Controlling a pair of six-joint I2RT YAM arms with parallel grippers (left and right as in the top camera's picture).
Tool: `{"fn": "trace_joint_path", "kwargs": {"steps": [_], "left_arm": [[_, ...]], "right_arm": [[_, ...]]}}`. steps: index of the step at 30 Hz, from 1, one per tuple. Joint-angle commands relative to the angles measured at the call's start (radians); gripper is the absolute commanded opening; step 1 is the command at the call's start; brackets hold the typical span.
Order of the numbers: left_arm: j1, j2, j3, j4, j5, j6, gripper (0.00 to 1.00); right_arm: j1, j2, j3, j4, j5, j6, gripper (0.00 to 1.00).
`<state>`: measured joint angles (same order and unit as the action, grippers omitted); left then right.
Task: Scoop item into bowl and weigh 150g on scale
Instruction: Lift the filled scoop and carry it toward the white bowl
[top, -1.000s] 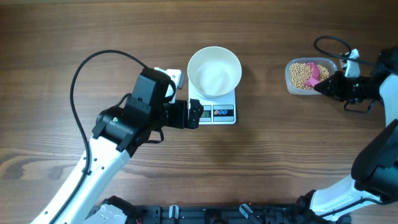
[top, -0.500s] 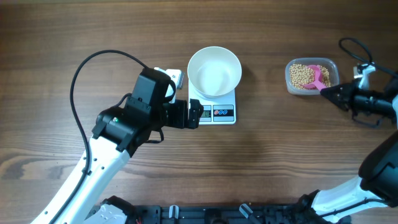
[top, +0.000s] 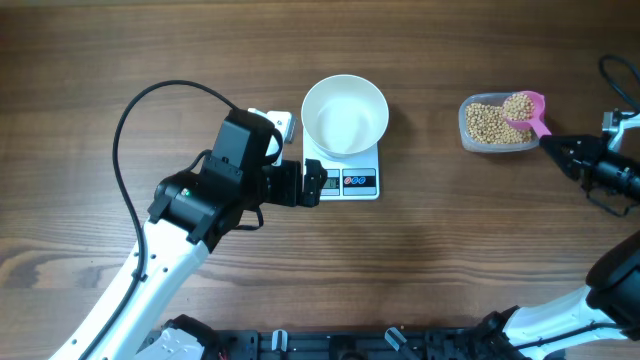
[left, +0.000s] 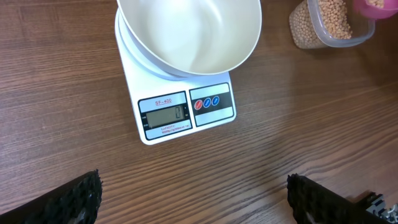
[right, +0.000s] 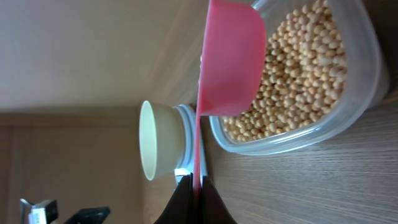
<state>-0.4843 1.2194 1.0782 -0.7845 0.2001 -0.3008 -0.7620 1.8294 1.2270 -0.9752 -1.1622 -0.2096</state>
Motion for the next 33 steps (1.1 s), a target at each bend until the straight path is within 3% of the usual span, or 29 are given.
{"fn": "trace_joint_path", "kwargs": {"steps": [1, 14, 22, 25, 27, 33], "left_arm": [[-0.005, 0.005, 0.018, 0.002, 0.012, 0.005, 1.00], [-0.005, 0.005, 0.018, 0.002, 0.012, 0.005, 1.00], [-0.005, 0.005, 0.018, 0.002, 0.012, 0.005, 1.00], [-0.005, 0.005, 0.018, 0.002, 0.012, 0.005, 1.00], [-0.005, 0.005, 0.018, 0.002, 0.012, 0.005, 1.00], [-0.005, 0.005, 0.018, 0.002, 0.012, 0.005, 1.00]], "right_arm": [[0.000, 0.013, -0.005, -0.014, -0.099, 0.002, 0.04], [0.008, 0.013, -0.005, -0.050, -0.296, -0.007, 0.04], [0.202, -0.025, 0.000, -0.035, -0.376, 0.032, 0.04], [0.307, -0.054, 0.000, 0.069, -0.339, 0.175, 0.04], [0.424, -0.101, 0.000, 0.298, -0.310, 0.413, 0.05], [0.626, -0.173, 0.000, 0.847, -0.274, 0.931, 0.05]]}}
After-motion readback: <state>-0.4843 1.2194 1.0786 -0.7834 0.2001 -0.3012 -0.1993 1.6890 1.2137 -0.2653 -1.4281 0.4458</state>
